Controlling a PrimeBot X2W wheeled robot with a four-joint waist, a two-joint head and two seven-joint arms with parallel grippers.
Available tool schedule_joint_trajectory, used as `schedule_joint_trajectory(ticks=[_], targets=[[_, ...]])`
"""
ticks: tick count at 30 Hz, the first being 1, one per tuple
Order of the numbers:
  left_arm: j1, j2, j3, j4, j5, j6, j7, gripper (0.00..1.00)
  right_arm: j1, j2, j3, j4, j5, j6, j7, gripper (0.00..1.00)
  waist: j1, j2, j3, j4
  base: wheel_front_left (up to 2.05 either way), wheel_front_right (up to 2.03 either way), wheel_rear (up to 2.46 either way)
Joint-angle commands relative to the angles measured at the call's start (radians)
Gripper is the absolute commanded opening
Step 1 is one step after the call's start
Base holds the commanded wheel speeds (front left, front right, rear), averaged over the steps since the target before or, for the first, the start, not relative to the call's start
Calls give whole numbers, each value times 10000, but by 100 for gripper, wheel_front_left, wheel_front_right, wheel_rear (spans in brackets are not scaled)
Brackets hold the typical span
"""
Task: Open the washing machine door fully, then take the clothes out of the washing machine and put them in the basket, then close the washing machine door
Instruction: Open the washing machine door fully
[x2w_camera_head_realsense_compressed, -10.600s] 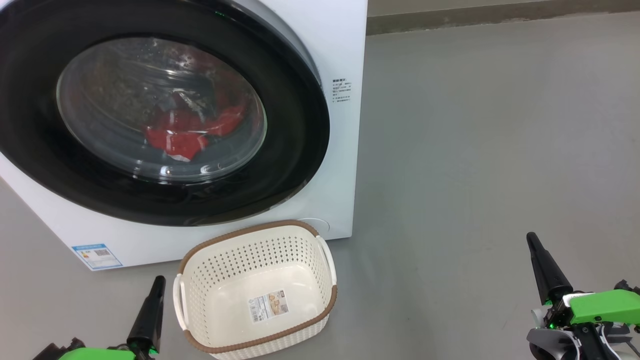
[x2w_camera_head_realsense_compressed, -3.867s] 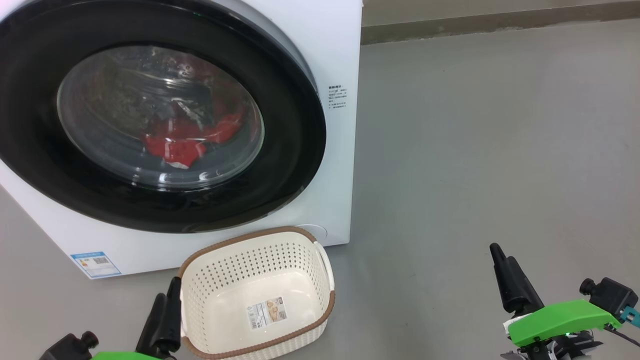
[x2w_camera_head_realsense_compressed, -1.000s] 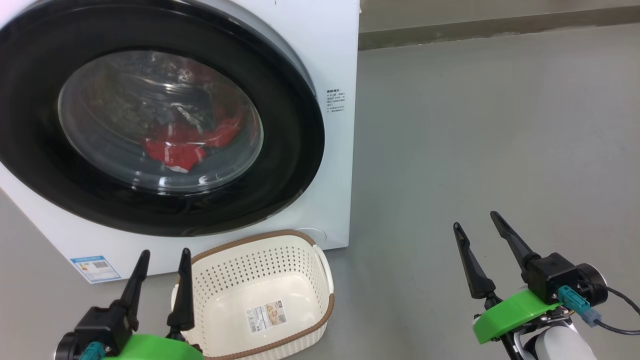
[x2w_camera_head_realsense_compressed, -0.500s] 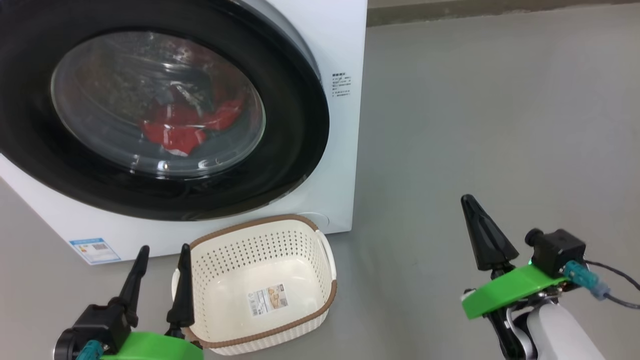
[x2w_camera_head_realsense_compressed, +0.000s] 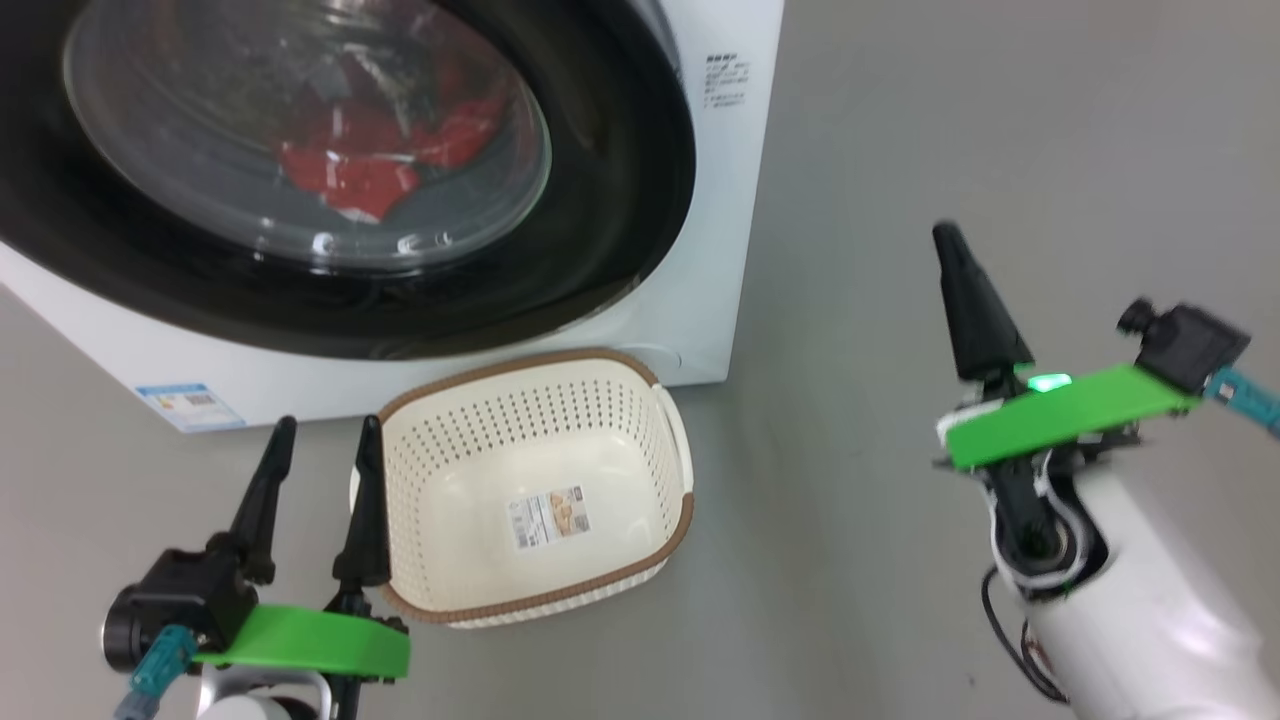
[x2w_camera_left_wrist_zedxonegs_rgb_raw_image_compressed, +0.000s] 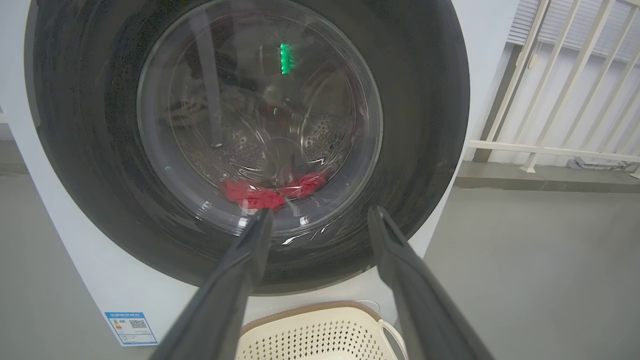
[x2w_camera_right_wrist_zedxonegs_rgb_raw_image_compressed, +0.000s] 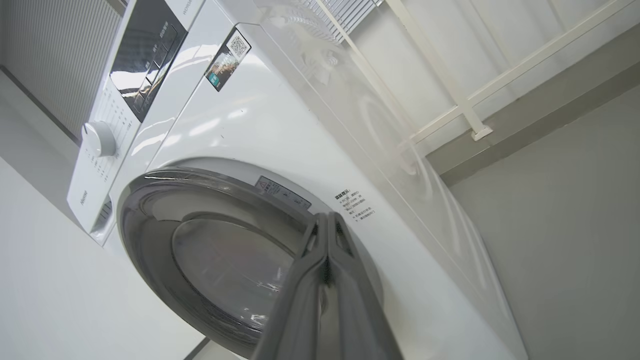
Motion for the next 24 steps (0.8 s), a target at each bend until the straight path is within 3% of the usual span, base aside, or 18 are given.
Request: schedule_joint_trajectory(ticks=[1, 8, 16, 24], targets=[[-414, 162, 261, -335, -110, -9, -122, 100, -572, 10, 291, -320, 850, -7, 2, 0, 0, 0, 579, 233, 0, 0, 0], [-901, 162, 100, -440, -150, -24, -122, 100, -2124, -628, 715, -459, 3673, -7, 954, 0, 0, 0, 1455, 466, 0, 0, 0], [-1284, 162, -131, -473, -130, -80, -122, 100, -3718, -1168, 958, -381, 5271, -7, 2206, 0, 0, 0, 2374, 719, 0, 0, 0], [-1778, 162, -441, -517, -149, -110, -122, 100, -5089, -1411, 894, -363, 6666, -7, 4497, 0, 0, 0, 3502, 969, 0, 0, 0]])
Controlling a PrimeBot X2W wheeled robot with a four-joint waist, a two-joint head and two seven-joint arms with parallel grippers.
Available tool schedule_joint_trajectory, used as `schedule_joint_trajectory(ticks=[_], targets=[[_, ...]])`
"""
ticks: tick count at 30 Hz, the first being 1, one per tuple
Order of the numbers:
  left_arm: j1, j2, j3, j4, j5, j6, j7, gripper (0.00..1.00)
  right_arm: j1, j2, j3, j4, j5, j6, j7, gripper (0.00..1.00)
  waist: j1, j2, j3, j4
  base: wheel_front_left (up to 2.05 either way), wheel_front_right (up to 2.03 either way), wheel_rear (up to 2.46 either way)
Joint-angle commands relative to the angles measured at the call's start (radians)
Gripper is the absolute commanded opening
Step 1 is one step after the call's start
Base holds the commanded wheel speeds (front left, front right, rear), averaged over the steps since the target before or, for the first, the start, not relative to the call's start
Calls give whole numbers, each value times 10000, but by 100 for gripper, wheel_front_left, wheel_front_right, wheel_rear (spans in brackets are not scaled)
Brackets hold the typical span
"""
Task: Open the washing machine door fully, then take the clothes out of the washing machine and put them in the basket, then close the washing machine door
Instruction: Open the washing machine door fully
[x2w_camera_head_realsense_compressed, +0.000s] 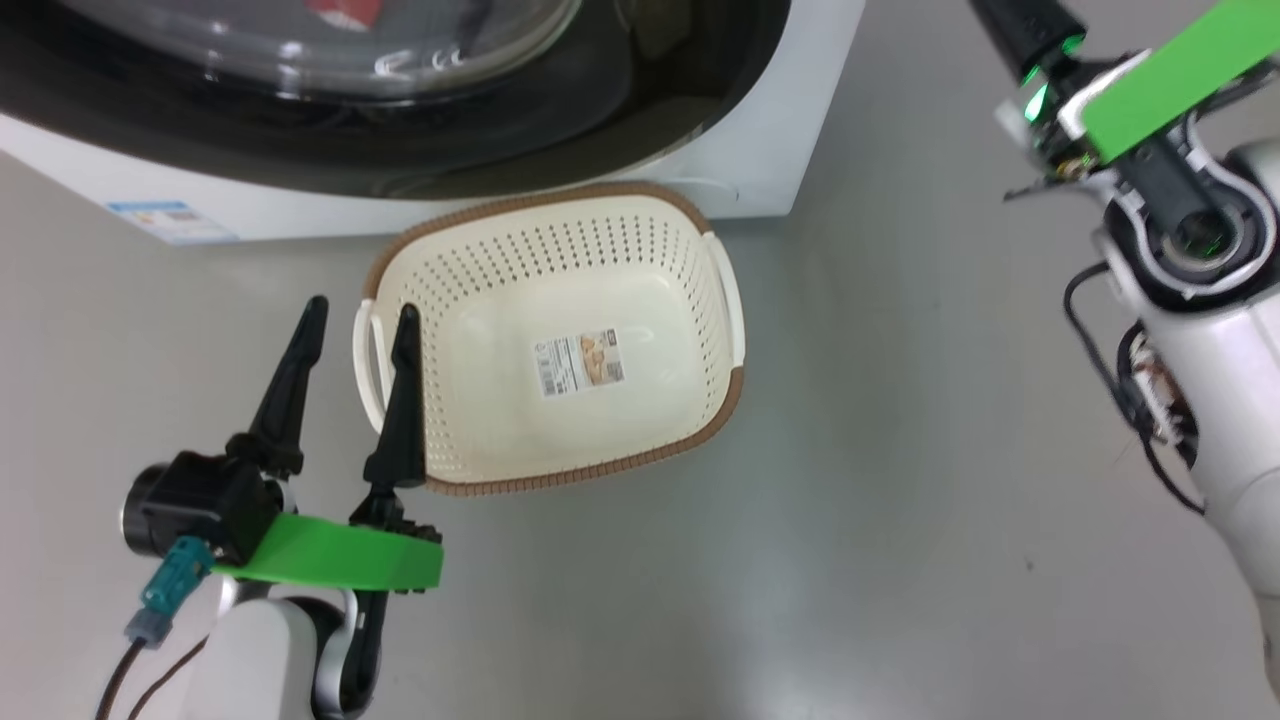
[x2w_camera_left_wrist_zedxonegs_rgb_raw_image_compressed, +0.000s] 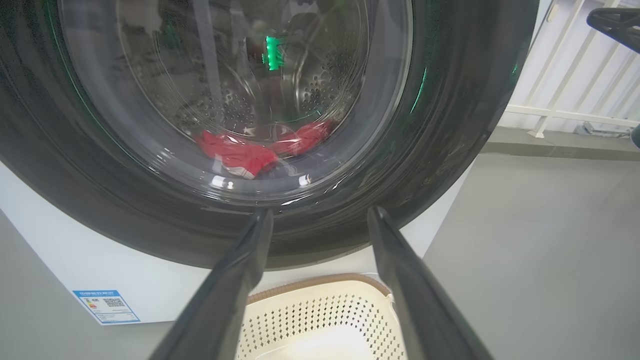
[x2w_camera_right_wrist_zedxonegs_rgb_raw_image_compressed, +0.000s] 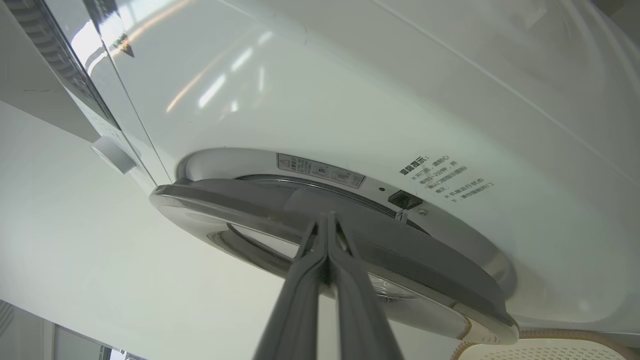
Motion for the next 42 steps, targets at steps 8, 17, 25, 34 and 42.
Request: schedule_joint_trajectory(ticks=[8, 17, 25, 34, 42], targets=[[-454, 183, 54, -233, -4, -106, -122, 100, -1198, 110, -357, 232, 427, -6, 1193, 0, 0, 0, 1144, 434, 0, 0, 0], [-641, 183, -114, -246, -8, -111, -122, 100, -2054, 244, -413, 472, 260, -6, 2271, 0, 0, 0, 1597, 695, 0, 0, 0], [-739, 183, -294, -91, -101, -152, -122, 100, -2524, 276, -505, 804, -77, -6, 2568, 0, 0, 0, 1724, 960, 0, 0, 0], [-728, 183, -186, -3, 33, -183, -122, 100, -2880, 445, -234, 1000, -175, -6, 3308, 0, 0, 0, 1766, 930, 0, 0, 0], [-730, 183, -47, 101, 222, -199, -122, 100, -2552, 566, -91, 794, -46, -6, 3995, 0, 0, 0, 1488, 691, 0, 0, 0]])
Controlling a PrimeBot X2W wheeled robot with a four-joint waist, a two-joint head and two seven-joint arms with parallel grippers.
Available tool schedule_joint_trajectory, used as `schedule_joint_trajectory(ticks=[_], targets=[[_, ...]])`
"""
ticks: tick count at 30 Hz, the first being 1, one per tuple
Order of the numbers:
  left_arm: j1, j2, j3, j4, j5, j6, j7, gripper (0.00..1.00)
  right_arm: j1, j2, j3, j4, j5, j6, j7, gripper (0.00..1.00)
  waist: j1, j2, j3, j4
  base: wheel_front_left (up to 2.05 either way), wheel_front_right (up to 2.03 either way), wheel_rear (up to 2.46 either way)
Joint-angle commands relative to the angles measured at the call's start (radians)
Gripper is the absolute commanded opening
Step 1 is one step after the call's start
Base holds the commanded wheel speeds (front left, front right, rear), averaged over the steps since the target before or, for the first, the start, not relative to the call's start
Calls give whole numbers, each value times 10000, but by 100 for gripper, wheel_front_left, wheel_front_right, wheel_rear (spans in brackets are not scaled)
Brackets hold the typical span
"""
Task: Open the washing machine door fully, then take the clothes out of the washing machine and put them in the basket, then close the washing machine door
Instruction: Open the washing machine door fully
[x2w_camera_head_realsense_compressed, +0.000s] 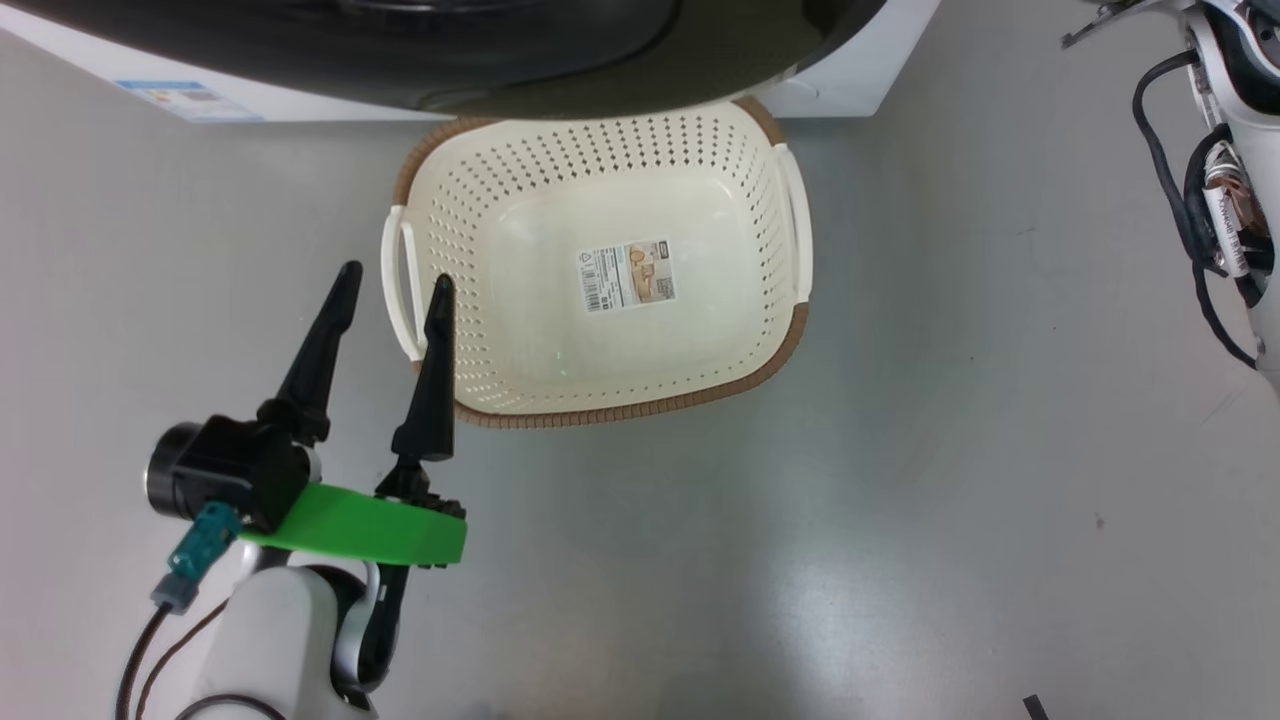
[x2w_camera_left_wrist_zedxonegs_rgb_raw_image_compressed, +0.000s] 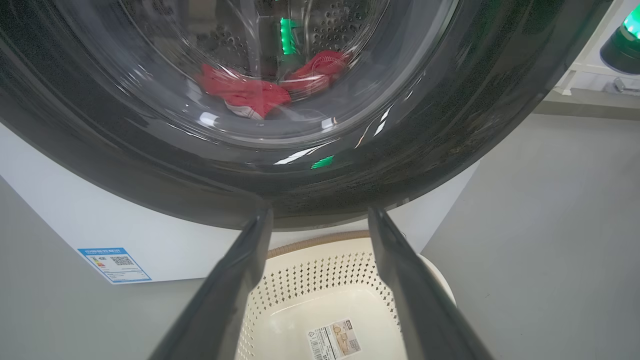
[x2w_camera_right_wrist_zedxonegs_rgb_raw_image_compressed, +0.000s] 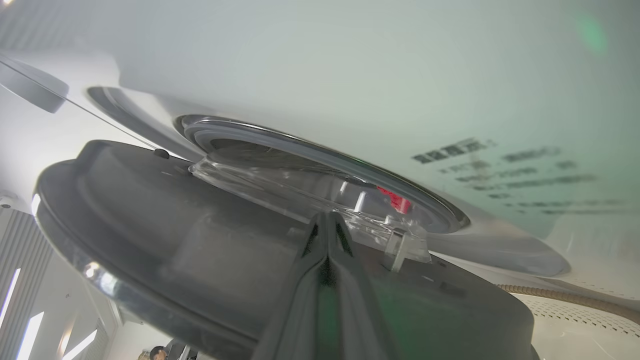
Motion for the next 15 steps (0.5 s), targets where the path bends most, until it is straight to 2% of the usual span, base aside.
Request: schedule_joint_trajectory(ticks=[1, 15], targets=[[-81, 260, 348, -177, 96, -33, -120, 100, 285, 374, 144, -407, 22, 79, 160, 0, 0, -1, -144, -109, 0, 0, 0], [26, 260, 365, 115, 107, -83, -120, 100, 1081, 543, 231, -510, -5, 79, 724, 0, 0, -1, -913, -366, 0, 0, 0]])
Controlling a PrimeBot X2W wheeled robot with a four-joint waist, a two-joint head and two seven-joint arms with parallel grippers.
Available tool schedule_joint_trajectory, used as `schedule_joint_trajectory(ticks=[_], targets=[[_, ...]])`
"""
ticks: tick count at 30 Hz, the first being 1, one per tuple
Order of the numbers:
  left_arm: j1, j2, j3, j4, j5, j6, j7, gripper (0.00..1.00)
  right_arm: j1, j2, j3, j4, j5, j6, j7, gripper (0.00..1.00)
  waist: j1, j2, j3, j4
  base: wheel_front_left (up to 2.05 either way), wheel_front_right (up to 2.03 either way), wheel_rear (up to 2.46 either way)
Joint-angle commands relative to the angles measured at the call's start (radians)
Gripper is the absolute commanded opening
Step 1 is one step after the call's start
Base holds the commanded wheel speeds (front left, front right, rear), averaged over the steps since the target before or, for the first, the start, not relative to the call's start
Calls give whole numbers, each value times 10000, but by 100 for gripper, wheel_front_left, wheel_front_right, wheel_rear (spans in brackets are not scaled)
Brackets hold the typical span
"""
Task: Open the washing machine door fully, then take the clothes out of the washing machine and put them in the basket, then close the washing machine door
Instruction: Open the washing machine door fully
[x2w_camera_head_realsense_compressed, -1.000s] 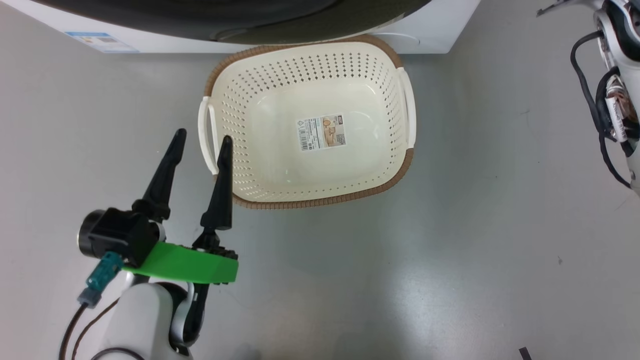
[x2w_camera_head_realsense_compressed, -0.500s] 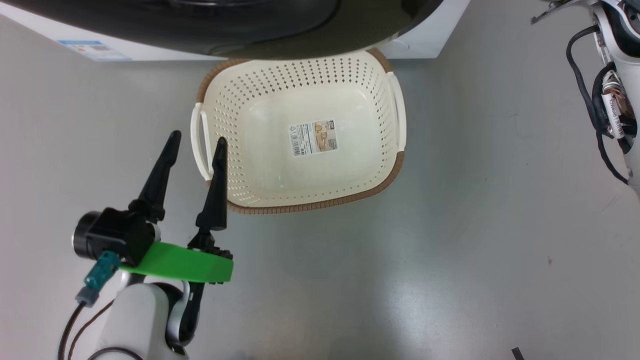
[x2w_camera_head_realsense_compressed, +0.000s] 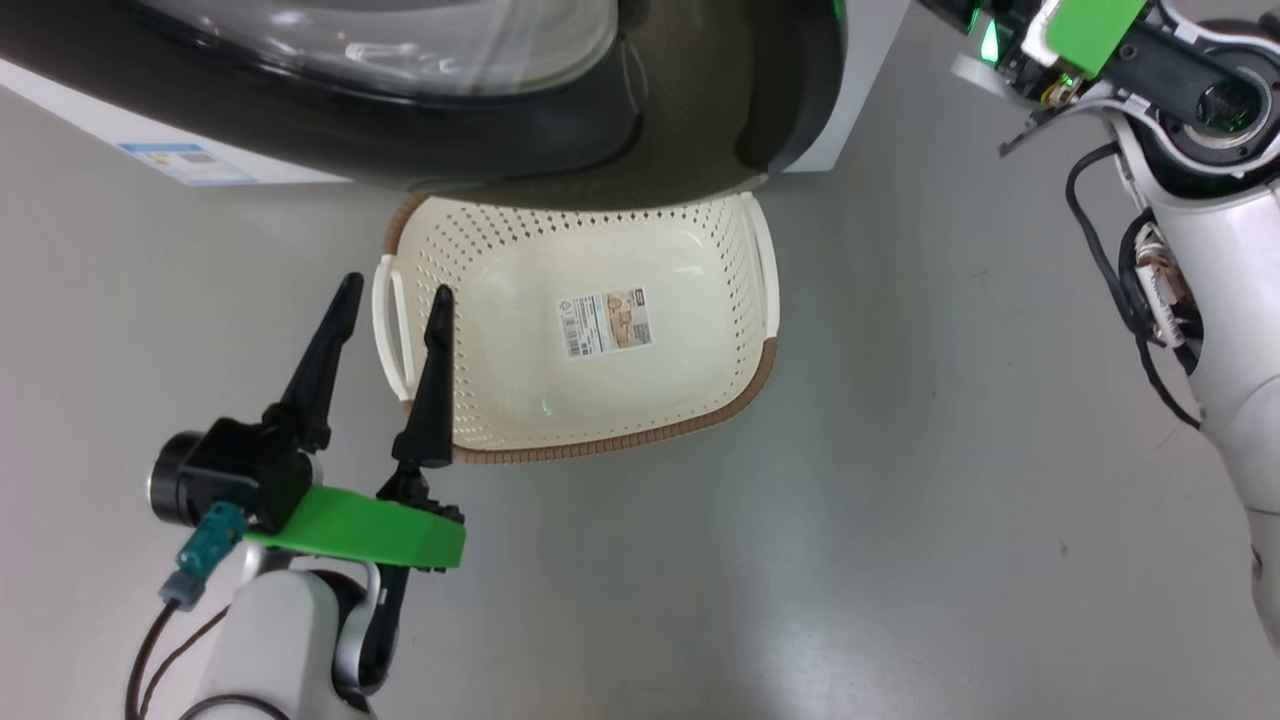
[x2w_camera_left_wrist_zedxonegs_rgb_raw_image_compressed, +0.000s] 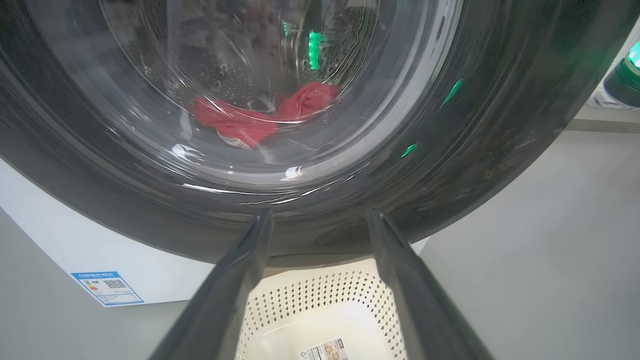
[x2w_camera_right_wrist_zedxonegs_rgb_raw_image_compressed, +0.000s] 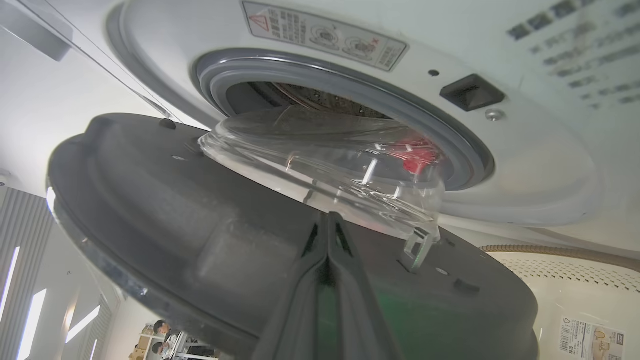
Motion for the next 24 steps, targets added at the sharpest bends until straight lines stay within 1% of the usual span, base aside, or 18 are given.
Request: schedule_joint_trajectory(ticks=[1, 12, 15, 18, 19, 20, 21, 22, 24], targets=[[29, 258, 315, -158, 34, -73, -120, 100, 279, 292, -14, -411, 28, 79, 106, 0, 0, -1, -204, -51, 0, 0, 0], [129, 258, 267, -125, -288, -103, -120, 100, 900, 384, 104, -294, -198, 79, 352, 0, 0, -1, -609, -77, 0, 0, 0], [143, 258, 276, -117, -323, -89, -120, 100, 923, 446, 97, -257, -247, 79, 320, 0, 0, -1, -652, -78, 0, 0, 0], [140, 258, 305, -139, -343, -80, -120, 100, 919, 498, 29, -268, -401, 79, 22, 0, 0, -1, -683, -107, 0, 0, 0], [139, 258, 313, -157, -353, -78, -120, 100, 913, 507, -12, -249, -492, 79, -171, 14, 0, -1, -697, -123, 0, 0, 0], [143, 258, 322, -172, -361, -75, -120, 100, 907, 522, -40, -228, -581, 79, -365, 31, 0, -1, -709, -144, 0, 0, 0], [150, 258, 335, -180, -361, -73, -120, 100, 909, 531, -68, -188, -674, 79, -577, 43, 0, -1, -721, -171, 0, 0, 0], [156, 258, 352, -180, -356, -71, -120, 100, 914, 544, -102, -144, -770, 79, -826, 100, 0, -1, -734, -205, 0, 0, 0], [162, 258, 390, -175, -338, -58, -120, 100, 947, 578, -144, -91, -874, 79, -1231, 100, 0, -1, -757, -286, 0, 0, 0]])
